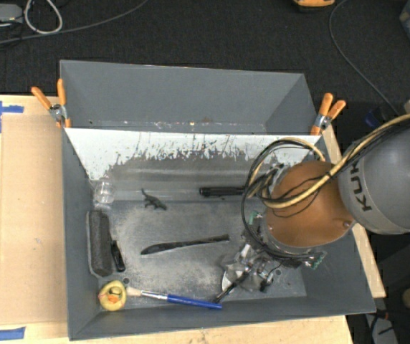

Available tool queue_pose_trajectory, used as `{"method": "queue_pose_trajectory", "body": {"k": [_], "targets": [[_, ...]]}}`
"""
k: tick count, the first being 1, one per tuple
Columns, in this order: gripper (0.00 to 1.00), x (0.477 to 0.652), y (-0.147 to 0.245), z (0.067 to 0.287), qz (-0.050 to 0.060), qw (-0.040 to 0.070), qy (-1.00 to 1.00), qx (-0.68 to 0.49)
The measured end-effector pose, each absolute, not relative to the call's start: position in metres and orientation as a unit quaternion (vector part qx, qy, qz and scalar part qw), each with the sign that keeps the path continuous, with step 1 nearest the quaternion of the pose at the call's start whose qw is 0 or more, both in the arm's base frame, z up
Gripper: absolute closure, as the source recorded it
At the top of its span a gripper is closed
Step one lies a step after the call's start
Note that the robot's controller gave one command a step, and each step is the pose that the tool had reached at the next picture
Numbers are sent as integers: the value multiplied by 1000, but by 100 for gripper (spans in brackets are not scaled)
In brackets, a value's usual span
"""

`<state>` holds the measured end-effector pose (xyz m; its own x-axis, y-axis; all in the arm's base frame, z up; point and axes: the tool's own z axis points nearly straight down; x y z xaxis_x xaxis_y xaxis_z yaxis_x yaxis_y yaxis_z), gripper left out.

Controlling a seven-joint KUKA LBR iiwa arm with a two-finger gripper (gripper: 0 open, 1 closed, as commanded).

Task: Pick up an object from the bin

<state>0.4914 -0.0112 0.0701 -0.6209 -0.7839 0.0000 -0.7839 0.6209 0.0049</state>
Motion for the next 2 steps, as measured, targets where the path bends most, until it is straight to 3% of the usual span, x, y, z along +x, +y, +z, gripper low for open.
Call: {"method": "queue_pose_trajectory", "body": {"k": [2], "targets": [[100,491,-10,88,-3,2,-900,435]]}}
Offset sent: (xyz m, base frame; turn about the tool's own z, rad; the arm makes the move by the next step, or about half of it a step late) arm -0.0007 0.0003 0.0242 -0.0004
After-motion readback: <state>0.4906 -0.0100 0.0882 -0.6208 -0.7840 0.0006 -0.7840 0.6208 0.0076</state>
